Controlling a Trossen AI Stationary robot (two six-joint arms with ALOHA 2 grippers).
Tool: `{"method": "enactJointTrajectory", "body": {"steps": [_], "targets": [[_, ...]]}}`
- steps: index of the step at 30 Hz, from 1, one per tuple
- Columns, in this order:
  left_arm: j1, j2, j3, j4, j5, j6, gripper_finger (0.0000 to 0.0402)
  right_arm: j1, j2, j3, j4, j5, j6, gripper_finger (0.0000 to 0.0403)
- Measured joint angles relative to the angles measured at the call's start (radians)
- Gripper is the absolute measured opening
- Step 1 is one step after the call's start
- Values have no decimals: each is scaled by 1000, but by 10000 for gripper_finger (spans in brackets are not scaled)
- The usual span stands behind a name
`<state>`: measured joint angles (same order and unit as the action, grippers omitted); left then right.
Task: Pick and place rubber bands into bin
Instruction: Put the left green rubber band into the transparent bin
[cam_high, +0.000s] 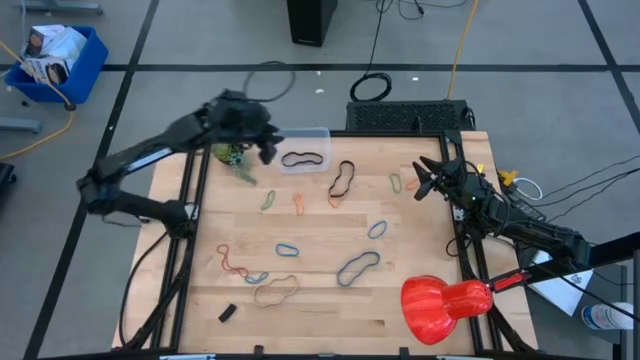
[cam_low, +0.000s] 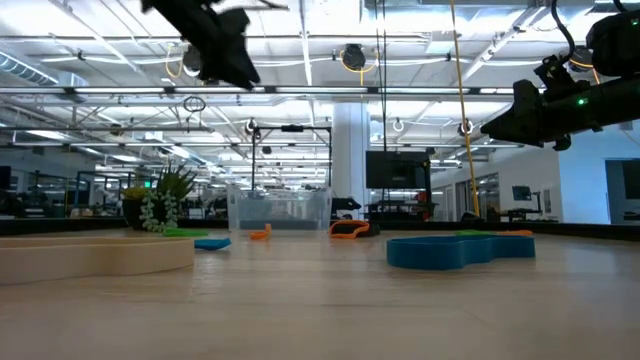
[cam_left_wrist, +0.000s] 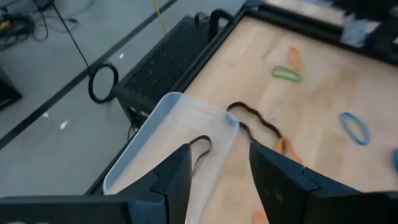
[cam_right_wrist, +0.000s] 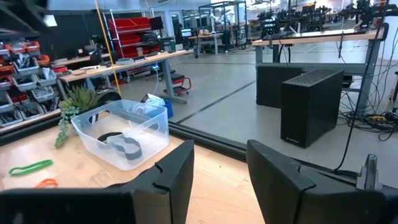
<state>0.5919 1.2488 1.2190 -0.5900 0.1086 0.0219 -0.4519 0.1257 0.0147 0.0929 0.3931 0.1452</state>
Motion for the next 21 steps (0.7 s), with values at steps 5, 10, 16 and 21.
{"method": "enactJointTrajectory", "body": {"steps": [5, 10, 16, 21], "targets": [[-15, -116, 0, -119, -5, -59, 170, 0, 0, 0, 0, 0, 0, 141], [-48, -138, 0, -218, -8, -155, 170, 0, 0, 0, 0, 2, 0, 141], [-89, -75, 0, -384, -17, -268, 170, 0, 0, 0, 0, 2, 0, 141], [-142, 20, 0, -441, -64, -307, 170, 0, 0, 0, 0, 3, 0, 141]]}}
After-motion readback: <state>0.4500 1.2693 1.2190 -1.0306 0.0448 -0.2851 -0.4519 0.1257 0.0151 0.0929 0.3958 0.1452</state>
